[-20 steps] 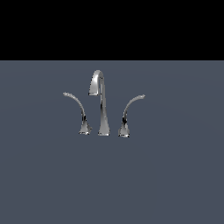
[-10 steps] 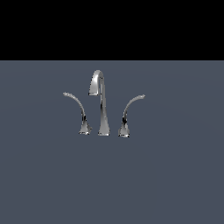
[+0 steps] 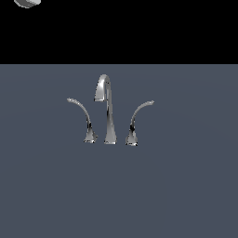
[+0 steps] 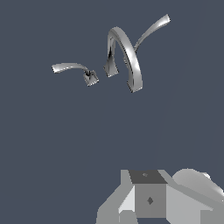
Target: Turn on the faucet by rotating a designated handle.
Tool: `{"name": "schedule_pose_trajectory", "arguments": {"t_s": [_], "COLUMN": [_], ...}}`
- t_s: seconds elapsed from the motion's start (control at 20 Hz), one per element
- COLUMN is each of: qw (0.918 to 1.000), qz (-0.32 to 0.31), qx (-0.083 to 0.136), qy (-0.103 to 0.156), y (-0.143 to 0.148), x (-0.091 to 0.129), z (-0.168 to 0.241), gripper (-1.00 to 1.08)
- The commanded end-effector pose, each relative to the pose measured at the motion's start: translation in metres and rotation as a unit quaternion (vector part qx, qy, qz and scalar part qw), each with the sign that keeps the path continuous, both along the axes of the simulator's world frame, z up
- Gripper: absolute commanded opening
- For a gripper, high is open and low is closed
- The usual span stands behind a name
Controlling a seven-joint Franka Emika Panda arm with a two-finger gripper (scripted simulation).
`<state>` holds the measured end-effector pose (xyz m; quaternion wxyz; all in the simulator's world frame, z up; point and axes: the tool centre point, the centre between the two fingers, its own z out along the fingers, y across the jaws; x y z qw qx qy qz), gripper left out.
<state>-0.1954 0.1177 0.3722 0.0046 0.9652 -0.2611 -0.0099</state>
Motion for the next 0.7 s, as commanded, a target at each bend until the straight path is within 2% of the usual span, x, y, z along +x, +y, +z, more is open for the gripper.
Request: {"name": "schedule_pose_trajectory", "arguments": {"t_s": [0.0, 0.3, 0.65], "qw": [0.9996, 0.996, 0.9874], "qz": [-0.027, -0.089, -0.158], "qx": [0.001, 0.001, 0.002], "qy": [-0.001, -0.001, -0.003], "y": [0.008, 0.025, 0.041], "x": [0.008, 0.03, 0.057], "z": [-0.01, -0.032, -0.056], "gripper": [-1.0, -1.0, -1.0]}}
